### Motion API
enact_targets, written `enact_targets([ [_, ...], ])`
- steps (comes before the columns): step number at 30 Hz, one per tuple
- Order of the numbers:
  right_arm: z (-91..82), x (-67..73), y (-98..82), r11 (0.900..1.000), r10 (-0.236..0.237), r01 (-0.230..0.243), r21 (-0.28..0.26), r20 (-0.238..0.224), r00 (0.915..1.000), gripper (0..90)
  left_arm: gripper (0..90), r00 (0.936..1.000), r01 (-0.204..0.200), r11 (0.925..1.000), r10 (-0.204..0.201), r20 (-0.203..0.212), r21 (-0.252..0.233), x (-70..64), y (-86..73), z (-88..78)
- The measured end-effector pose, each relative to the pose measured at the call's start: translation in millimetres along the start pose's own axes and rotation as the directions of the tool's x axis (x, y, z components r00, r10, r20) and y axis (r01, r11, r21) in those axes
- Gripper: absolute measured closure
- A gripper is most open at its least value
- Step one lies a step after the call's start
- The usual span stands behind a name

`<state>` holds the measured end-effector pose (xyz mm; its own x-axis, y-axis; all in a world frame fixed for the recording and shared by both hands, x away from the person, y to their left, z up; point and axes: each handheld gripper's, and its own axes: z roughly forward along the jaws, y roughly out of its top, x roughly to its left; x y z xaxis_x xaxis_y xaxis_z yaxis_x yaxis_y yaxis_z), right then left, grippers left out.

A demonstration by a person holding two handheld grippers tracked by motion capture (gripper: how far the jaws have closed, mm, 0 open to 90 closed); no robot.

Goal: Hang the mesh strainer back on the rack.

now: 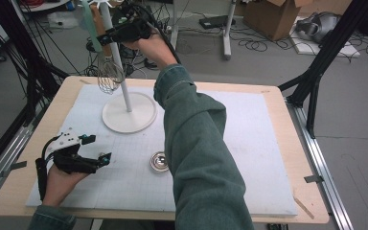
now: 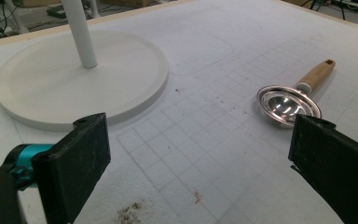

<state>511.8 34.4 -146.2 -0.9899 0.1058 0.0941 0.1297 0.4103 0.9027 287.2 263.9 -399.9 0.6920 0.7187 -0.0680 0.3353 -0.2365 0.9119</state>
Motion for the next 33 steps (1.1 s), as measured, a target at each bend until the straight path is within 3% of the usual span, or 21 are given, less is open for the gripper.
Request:
enact_targets([
  [24,-17.3,0.9,-13.8,0.999,0.029,-0.026,-0.04,0.072,0.997,67.6,5.9,0.9999,-0.008,0.9999,0.008,0.013,0.007,-0.1,-0.3,1.5],
  [33,-33.3,4.1,-14.7,0.999,0.024,-0.02,-0.05,0.079,0.9966,73.5,5.9,0.9999,0.0,1.0,0.0,0.012,0.007,0.9,-1.2,0.9],
])
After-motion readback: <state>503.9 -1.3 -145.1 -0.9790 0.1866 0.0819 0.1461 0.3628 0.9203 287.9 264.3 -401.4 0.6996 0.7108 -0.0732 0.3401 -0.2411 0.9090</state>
